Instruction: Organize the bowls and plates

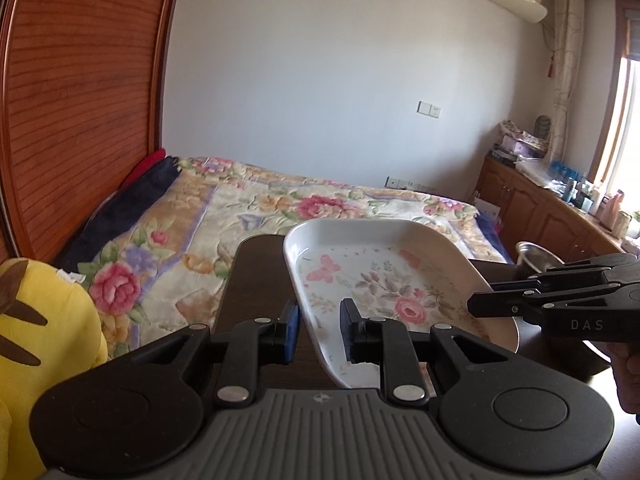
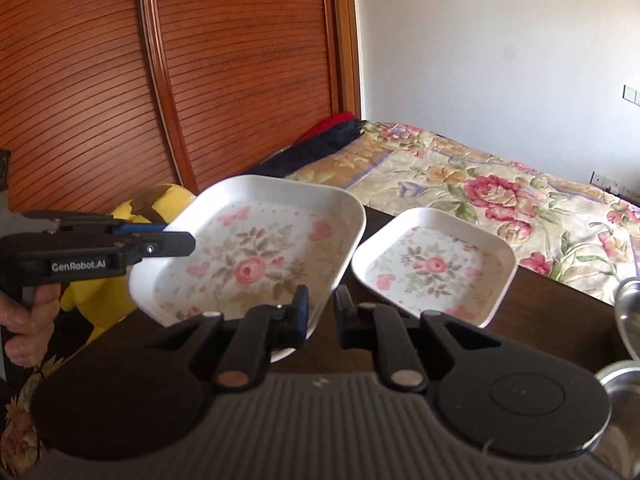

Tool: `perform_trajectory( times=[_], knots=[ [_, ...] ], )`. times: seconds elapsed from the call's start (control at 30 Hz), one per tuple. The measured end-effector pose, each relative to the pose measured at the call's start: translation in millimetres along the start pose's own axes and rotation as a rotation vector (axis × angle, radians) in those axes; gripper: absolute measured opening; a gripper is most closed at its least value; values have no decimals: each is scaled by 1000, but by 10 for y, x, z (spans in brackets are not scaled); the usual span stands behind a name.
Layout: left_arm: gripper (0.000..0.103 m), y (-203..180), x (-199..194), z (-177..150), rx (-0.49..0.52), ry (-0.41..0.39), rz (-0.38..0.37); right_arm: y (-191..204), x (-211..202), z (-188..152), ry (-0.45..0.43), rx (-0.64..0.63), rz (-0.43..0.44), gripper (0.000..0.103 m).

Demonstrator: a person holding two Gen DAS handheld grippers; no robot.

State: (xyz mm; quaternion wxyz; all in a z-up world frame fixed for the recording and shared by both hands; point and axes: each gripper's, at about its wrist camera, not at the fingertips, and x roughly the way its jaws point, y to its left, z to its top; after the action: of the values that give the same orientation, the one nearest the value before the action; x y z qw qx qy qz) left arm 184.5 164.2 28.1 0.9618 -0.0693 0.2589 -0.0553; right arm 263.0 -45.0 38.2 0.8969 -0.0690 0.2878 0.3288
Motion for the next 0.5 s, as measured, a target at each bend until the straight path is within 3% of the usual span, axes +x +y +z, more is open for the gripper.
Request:
perform_trajectory(
  times=[0.5],
  knots=[
    [23,-456,-436,-182,49,-36,-38,-29,-558,-329,-48,31,-31,15]
  ],
)
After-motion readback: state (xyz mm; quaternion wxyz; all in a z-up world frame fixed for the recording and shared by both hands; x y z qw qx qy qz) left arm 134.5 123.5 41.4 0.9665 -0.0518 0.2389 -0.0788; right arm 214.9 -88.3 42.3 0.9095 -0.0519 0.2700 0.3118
